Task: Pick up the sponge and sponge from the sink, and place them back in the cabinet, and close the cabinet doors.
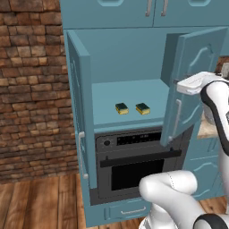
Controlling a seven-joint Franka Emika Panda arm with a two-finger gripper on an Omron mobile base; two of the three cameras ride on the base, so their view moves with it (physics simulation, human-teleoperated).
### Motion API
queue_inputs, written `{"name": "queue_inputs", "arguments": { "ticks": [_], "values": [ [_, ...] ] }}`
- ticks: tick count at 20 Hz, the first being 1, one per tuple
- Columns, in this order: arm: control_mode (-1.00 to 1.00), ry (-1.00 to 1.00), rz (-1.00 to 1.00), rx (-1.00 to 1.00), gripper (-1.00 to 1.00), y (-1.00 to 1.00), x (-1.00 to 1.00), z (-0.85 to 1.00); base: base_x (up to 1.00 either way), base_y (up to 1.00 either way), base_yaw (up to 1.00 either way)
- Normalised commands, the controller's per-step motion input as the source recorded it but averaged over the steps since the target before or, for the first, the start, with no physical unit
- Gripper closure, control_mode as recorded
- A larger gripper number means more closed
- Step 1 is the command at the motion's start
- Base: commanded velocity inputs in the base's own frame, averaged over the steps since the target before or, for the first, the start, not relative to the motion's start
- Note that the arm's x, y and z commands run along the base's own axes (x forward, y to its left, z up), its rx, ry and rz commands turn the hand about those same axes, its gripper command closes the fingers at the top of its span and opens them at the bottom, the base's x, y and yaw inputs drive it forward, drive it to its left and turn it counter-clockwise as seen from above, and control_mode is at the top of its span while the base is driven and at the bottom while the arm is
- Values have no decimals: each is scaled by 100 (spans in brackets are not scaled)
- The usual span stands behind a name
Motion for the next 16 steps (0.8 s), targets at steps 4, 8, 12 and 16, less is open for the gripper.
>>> {"name": "queue_inputs", "arguments": {
  "ticks": [4,8,12,16],
  "values": [
    [-100,0,0,0,-100,0,46,0,0,0,0],
    [-100,-1,0,0,-100,0,42,0,0,0,0],
    [-100,0,0,0,-100,0,39,0,0,0,0],
    [-100,0,0,0,-100,0,37,0,0,0,0]
  ]
}}
